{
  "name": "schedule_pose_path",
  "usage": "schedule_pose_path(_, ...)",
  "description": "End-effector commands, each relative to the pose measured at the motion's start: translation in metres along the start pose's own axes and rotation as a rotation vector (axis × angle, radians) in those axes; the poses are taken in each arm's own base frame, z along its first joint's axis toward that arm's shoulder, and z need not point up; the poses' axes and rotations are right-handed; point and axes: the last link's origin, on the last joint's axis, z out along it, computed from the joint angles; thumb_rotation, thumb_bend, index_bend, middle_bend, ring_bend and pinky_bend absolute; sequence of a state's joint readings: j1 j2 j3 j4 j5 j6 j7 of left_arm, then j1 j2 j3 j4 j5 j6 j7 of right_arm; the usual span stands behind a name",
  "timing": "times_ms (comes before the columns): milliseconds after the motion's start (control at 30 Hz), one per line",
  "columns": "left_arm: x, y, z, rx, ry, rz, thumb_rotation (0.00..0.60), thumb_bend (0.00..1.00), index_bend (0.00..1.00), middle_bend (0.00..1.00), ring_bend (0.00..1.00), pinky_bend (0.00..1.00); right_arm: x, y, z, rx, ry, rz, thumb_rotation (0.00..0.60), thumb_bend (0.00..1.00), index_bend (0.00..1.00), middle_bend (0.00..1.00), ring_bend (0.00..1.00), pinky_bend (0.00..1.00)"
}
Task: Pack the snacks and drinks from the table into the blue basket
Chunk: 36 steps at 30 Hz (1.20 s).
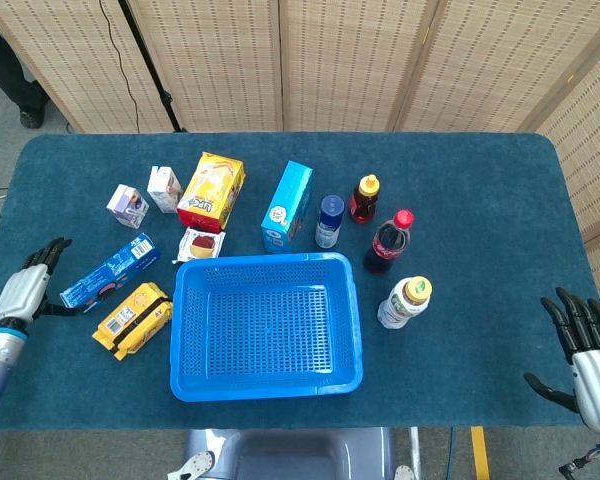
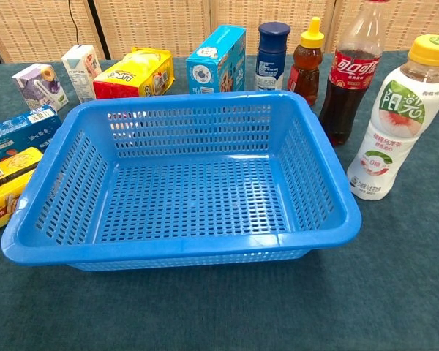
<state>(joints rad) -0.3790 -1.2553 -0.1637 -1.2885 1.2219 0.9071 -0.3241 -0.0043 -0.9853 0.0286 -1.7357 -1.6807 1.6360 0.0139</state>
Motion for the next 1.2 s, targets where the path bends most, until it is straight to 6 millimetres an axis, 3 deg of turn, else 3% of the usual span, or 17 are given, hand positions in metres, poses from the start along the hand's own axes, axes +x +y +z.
schedule_pose_path(33, -0.006, 0.003, 0.010, 0.014, -0.016, 0.012, 0.600, 0.00, 0.00, 0.00, 0.00, 0.00, 0.000, 0.000, 0.000, -0.001, -0.002, -0.001, 0.600, 0.00, 0.00, 0.00, 0.00, 0.00)
schedule_pose_path(200, -0.014, 0.008, 0.020, 0.018, -0.037, 0.034, 0.600, 0.00, 0.00, 0.00, 0.00, 0.03, -0.002, -0.002, 0.000, 0.007, -0.015, 0.002, 0.600, 0.00, 0.00, 0.00, 0.00, 0.00)
schedule_pose_path(333, -0.030, 0.015, 0.039, 0.052, -0.033, 0.063, 0.600, 0.02, 0.00, 0.00, 0.00, 0.23, -0.005, -0.004, 0.001, 0.020, -0.039, 0.009, 0.600, 0.00, 0.00, 0.00, 0.00, 0.00)
schedule_pose_path(400, -0.035, 0.021, 0.043, 0.049, -0.037, 0.079, 0.600, 0.05, 0.00, 0.00, 0.00, 0.28, -0.005, -0.004, 0.001, 0.020, -0.043, 0.007, 0.600, 0.00, 0.00, 0.00, 0.00, 0.00)
schedule_pose_path(500, -0.042, 0.027, 0.047, 0.043, -0.042, 0.121, 0.600, 0.07, 0.16, 0.01, 0.05, 0.37, -0.006, -0.004, 0.002, 0.017, -0.046, 0.008, 0.600, 0.00, 0.00, 0.00, 0.00, 0.00)
schedule_pose_path(567, -0.045, 0.032, 0.049, 0.039, -0.040, 0.135, 0.600, 0.10, 0.29, 0.08, 0.15, 0.42, -0.006, -0.003, 0.002, 0.015, -0.046, 0.007, 0.600, 0.00, 0.00, 0.00, 0.00, 0.00)
schedule_pose_path(633, -0.046, 0.035, 0.050, 0.035, -0.027, 0.136, 0.600, 0.18, 0.43, 0.24, 0.29, 0.50, -0.006, -0.003, 0.002, 0.013, -0.046, 0.010, 0.600, 0.00, 0.00, 0.00, 0.00, 0.00)
schedule_pose_path(767, -0.046, 0.035, 0.048, 0.029, -0.008, 0.128, 0.600, 0.31, 0.64, 0.44, 0.45, 0.61, -0.005, -0.003, 0.003, 0.012, -0.041, 0.011, 0.600, 0.00, 0.00, 0.00, 0.00, 0.00)
schedule_pose_path(833, -0.041, 0.033, 0.045, 0.021, 0.021, 0.117, 0.600, 0.36, 0.69, 0.48, 0.49, 0.63, -0.006, -0.003, 0.003, 0.010, -0.042, 0.013, 0.600, 0.00, 0.00, 0.00, 0.00, 0.00)
schedule_pose_path(1033, -0.015, 0.026, 0.026, -0.040, 0.129, 0.004, 0.600, 0.37, 0.70, 0.49, 0.50, 0.64, -0.004, -0.002, 0.003, 0.009, -0.038, 0.017, 0.600, 0.00, 0.00, 0.00, 0.00, 0.00)
schedule_pose_path(1200, 0.033, 0.031, -0.009, -0.212, 0.278, -0.120, 0.600, 0.37, 0.70, 0.49, 0.50, 0.64, -0.003, -0.002, 0.002, 0.007, -0.033, 0.021, 0.600, 0.00, 0.00, 0.00, 0.00, 0.00)
